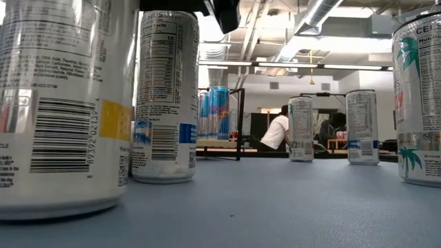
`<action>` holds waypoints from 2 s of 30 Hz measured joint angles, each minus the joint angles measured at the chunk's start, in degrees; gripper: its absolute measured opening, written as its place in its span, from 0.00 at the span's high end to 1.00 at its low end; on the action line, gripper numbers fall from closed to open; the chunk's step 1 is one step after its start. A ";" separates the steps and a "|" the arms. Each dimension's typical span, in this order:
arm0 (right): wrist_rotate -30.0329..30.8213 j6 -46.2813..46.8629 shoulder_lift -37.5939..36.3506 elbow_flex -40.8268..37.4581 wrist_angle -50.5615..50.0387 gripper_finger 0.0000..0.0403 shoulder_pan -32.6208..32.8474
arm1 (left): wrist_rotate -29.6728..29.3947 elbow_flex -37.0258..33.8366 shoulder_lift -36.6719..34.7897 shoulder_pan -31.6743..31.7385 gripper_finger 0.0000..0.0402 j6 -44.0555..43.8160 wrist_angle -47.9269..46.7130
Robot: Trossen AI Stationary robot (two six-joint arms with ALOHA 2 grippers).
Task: Place canned beverage on shelf
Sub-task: Put the bottom white and yellow soda can on the shelf aligned with the other white and yellow soda can
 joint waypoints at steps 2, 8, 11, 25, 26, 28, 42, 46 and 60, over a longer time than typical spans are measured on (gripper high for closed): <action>-0.06 -0.04 -0.02 0.00 0.38 0.47 0.15 | 0.00 0.00 0.00 0.00 0.11 -0.03 -0.01; -0.93 -1.30 -2.87 -0.02 0.64 0.47 2.29 | 0.00 0.00 0.00 0.00 0.11 -0.81 -0.02; -0.60 -6.85 -7.64 0.23 0.81 0.47 3.96 | 0.00 0.02 0.00 0.00 0.11 -0.85 -0.24; 2.23 -36.32 -38.11 0.49 -22.44 0.47 1.32 | 0.16 0.02 0.00 0.00 0.11 -1.07 -2.17; -1.44 -35.24 -38.99 0.37 -26.08 0.47 -1.04 | 0.60 0.02 0.00 0.02 0.11 -1.06 -2.34; -13.13 -34.22 -39.76 0.33 -29.73 0.47 -6.17 | 2.37 0.02 0.00 0.02 0.11 -0.77 -2.46; -58.39 -35.19 -38.07 -19.56 -1.37 0.47 -36.93 | 17.07 0.02 -0.07 0.00 0.11 7.04 -2.42; -62.42 -29.83 -37.48 -27.47 7.46 0.47 -42.31 | 18.04 0.02 -0.07 0.02 0.11 8.45 -2.58; -64.21 -29.65 -27.01 -33.03 12.48 0.45 -47.95 | 22.55 0.03 3.48 0.04 0.11 9.57 -0.05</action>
